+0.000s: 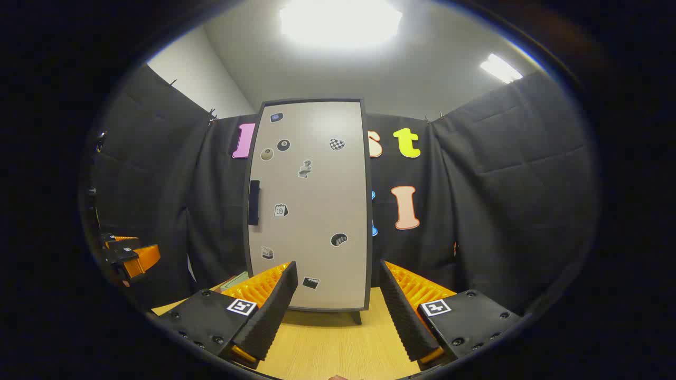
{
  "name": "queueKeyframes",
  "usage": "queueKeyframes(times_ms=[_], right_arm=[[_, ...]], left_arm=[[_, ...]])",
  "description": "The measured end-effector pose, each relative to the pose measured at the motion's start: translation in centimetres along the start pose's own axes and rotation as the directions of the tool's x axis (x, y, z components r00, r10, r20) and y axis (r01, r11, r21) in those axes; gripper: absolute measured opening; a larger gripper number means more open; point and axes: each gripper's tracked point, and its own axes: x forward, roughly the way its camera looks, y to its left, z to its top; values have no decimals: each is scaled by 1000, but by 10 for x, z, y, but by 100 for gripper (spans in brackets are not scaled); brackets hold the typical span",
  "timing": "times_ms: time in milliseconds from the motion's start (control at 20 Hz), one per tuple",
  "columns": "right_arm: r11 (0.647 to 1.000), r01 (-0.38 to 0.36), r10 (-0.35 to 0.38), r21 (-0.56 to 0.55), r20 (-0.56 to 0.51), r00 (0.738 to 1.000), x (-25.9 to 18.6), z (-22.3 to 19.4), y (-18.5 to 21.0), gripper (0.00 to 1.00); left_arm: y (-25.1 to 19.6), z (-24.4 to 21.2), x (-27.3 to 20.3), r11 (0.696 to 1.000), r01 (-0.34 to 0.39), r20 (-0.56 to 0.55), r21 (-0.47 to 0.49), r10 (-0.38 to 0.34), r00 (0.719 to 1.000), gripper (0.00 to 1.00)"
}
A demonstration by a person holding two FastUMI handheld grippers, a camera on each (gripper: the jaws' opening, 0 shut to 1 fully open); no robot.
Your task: Open the cabinet door with the right hand, grasp the bottle in the cabinet with the left hand and place it on the coaster, then close the cabinet door with the right hand.
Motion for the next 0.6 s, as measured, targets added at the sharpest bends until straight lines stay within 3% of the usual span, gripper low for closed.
queueKeyframes(times_ms=[600], right_arm=[[1000,-8,9,10,-12,1000,7,-1,2,97]], left_arm=[[1,4,1,1000,-9,5,13,9,1000,81]])
